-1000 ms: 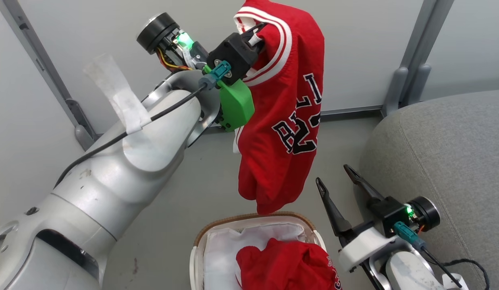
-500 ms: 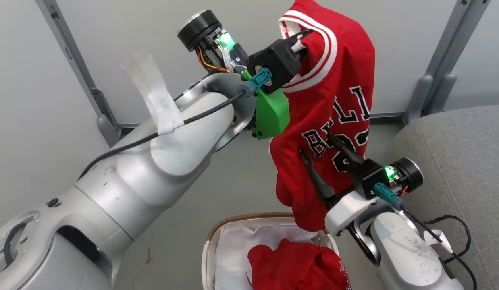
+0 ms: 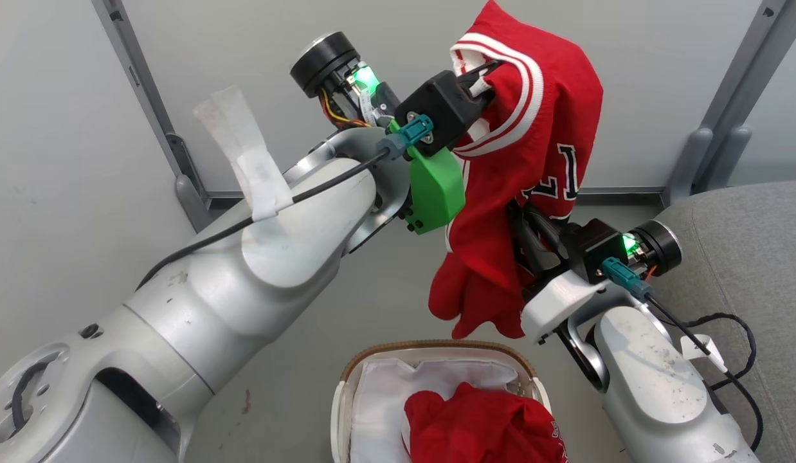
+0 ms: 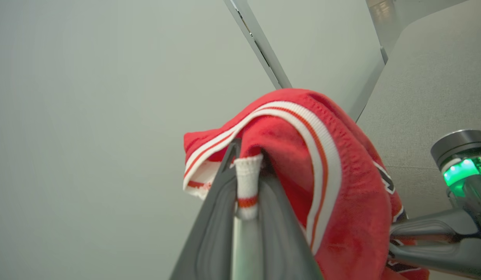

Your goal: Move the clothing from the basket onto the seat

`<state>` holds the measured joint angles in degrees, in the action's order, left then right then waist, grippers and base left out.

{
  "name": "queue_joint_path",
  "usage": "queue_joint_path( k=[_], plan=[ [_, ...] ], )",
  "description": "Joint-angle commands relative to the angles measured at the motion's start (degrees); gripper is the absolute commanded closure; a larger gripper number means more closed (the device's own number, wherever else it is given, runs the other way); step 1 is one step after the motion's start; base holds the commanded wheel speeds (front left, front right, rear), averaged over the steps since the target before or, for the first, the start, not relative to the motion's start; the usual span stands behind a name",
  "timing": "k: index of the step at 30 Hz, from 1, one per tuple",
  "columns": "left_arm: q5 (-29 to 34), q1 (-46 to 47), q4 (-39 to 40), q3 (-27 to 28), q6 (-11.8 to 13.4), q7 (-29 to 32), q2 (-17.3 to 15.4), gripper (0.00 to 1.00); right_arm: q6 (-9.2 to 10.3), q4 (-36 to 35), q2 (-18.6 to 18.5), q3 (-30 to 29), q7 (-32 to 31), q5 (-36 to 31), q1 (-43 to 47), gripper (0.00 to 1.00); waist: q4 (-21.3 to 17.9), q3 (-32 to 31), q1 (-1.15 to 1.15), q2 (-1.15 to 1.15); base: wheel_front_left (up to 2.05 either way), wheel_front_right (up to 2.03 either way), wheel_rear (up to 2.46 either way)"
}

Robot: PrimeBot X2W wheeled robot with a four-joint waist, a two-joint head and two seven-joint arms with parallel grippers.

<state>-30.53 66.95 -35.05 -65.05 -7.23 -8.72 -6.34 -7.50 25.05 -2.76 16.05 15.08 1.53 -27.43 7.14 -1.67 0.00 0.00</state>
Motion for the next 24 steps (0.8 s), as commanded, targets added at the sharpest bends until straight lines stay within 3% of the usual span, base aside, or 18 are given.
queue_joint_path(
  k=[1, 9, 11, 13, 14, 18, 24],
  plan=[
    [-0.53, -1.29, -0.36, 0.34, 0.45, -0.41, -0.52, 1.0, 0.02, -0.25, -0.23, -0.32, 0.14, 0.0, -0.1, 1.0, -0.07, 0.0, 0.0, 0.0, 0.0, 0.0, 0.0],
    [-3.52, -6.01, -2.53, 2.08, 1.96, -2.89, -1.85, 1.0, 0.02, -1.36, -0.24, -1.91, 0.14, 0.2, 1.62, 1.0, -0.82, -0.01, 0.0, 0.0, 0.0, 0.0, 0.0],
    [-4.3, -7.94, -3.2, 2.81, 2.41, -3.9, -2.22, 0.78, 0.02, -1.53, -0.23, -2.68, 0.14, 0.06, 2.02, 1.0, -1.01, 0.05, 0.0, 0.0, 0.0, 0.0, 0.0],
    [-5.06, -10.02, -3.51, 3.85, 3.35, -5.14, -2.47, 0.34, 0.02, -1.91, -0.24, -3.73, 0.14, -0.24, 2.28, 1.0, -1.13, 0.1, 0.0, 0.0, 0.0, 0.0, 0.0],
    [-5.49, -11.36, -3.63, 4.54, 3.88, -5.62, -2.48, 0.0, 0.02, -2.02, -0.22, -4.26, 0.14, -0.41, 2.31, 1.0, -1.17, 0.16, 0.0, 0.0, 0.0, 0.0, 0.0],
    [-6.63, -17.26, -3.93, 7.22, 5.18, -6.56, -2.08, 0.0, 0.02, -2.79, -0.21, -6.1, 0.14, -1.04, 2.4, 1.0, -1.4, 0.35, 0.0, 0.0, 0.0, 0.0, 0.0],
    [-4.39, -27.38, 0.99, 13.45, 3.6, -6.4, -2.04, 0.0, 0.02, -4.23, -0.22, -8.05, 0.14, -2.55, 2.42, 1.0, -2.04, 1.11, 0.0, 0.0, 0.0, 0.0, 0.0]
  ],
)
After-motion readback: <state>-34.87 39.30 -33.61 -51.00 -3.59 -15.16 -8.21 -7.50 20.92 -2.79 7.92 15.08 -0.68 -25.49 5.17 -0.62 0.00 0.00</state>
